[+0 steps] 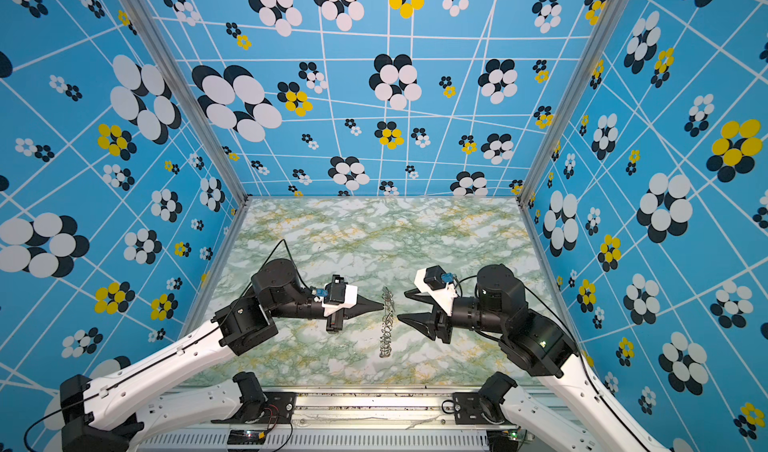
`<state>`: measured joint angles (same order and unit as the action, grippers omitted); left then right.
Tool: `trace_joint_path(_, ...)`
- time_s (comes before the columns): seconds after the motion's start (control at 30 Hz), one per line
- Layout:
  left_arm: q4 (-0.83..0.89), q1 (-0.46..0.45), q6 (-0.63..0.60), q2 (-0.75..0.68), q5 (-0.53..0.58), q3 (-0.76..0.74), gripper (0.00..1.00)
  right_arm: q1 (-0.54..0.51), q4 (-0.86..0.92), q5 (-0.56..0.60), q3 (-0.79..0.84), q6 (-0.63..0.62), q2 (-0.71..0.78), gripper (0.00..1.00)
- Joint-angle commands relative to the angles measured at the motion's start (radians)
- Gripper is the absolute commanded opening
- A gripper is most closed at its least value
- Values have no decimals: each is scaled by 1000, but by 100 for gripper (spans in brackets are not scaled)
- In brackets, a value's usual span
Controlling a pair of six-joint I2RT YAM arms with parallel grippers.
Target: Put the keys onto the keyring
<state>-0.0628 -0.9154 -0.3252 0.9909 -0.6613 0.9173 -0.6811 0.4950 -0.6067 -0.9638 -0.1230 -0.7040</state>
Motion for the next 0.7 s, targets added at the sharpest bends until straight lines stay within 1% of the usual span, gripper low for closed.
trace_joint_path(0.0,-50,11,-7,-9,3,-4,0,10,-93,-105,5,37,-7,54)
trace_joint_path(0.2,-60,5,-6,-15,8,-12,0,9,-151,-131,23,74,-20,52)
trace_joint_path(0.5,-84,8,14,-14,-11,-15,0,9,-171,-145,31,95,-46,41)
trace_joint_path(0.67,-100,7,26,-16,-22,-17,0,9,-163,-151,27,93,-50,40)
